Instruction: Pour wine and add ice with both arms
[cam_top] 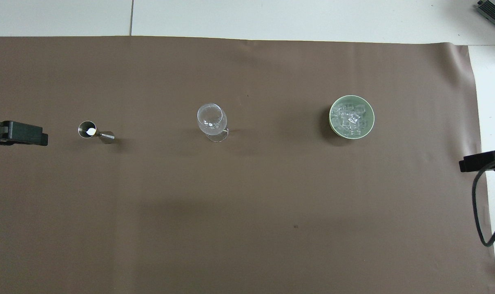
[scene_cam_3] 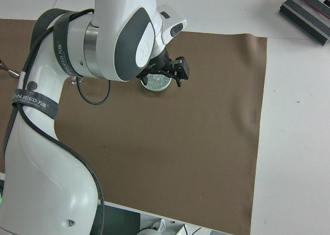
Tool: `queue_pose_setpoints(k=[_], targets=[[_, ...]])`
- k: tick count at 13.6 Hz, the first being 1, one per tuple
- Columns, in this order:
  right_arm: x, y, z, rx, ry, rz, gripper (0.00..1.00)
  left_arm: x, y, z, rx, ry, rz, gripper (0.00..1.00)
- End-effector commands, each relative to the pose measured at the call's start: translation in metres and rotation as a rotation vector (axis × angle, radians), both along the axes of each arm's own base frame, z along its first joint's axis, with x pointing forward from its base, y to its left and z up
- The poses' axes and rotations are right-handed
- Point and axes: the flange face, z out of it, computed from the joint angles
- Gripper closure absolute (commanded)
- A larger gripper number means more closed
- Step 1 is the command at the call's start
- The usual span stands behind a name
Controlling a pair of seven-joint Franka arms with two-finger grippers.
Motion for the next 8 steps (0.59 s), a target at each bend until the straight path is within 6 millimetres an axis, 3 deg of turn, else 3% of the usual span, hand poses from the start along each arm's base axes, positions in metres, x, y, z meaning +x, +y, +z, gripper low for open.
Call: queue_pose_setpoints(k=[1,8], targets=[[0.000,-0.001,0.001,0.016,-0.012,0.011,0.00,0.005,0.006,0.000,-0.011,-0.031,0.030,0.00],[-0.001,-0.001,0.002,0.016,-0.013,0.012,0.00,0.017,0.009,-0.010,-0.017,-0.026,0.068,0.00]])
